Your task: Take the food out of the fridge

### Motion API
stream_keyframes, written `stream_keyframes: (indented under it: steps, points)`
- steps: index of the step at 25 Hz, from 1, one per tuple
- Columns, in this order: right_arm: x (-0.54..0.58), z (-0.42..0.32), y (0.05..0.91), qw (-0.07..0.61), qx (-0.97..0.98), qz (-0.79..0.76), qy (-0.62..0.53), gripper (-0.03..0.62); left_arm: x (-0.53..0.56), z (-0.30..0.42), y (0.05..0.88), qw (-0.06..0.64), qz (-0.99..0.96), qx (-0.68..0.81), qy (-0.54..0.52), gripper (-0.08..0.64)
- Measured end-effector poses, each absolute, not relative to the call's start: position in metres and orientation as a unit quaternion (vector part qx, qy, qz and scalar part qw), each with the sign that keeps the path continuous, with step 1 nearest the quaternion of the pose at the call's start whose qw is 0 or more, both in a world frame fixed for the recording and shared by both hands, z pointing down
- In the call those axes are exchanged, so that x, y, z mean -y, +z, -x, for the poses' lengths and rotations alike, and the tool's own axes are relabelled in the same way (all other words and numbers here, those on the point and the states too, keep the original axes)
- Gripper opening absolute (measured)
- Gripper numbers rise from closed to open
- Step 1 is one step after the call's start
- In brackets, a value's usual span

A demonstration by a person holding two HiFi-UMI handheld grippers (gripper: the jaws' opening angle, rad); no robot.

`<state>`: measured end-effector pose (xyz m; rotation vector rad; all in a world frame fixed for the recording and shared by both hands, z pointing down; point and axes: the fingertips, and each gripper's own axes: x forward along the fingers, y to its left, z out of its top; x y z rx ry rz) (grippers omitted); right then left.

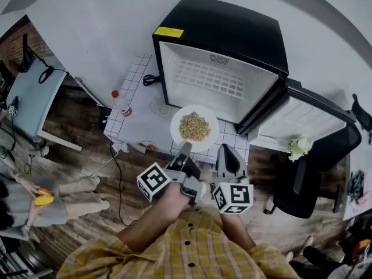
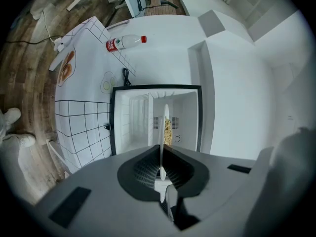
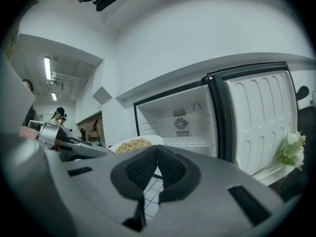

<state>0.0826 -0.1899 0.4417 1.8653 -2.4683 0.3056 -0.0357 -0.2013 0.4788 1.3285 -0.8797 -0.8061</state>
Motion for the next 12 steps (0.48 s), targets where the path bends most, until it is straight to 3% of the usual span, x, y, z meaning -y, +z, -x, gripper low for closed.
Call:
stream_keyframes:
  steps: [12]
  points:
    - [0.1867,-0.0855,0.4430,0.022,0.792,-0.602,0.100,0.006,0.2005,0.0360,0.4758,0.625,-0.581,0.382,-0.353,0.018]
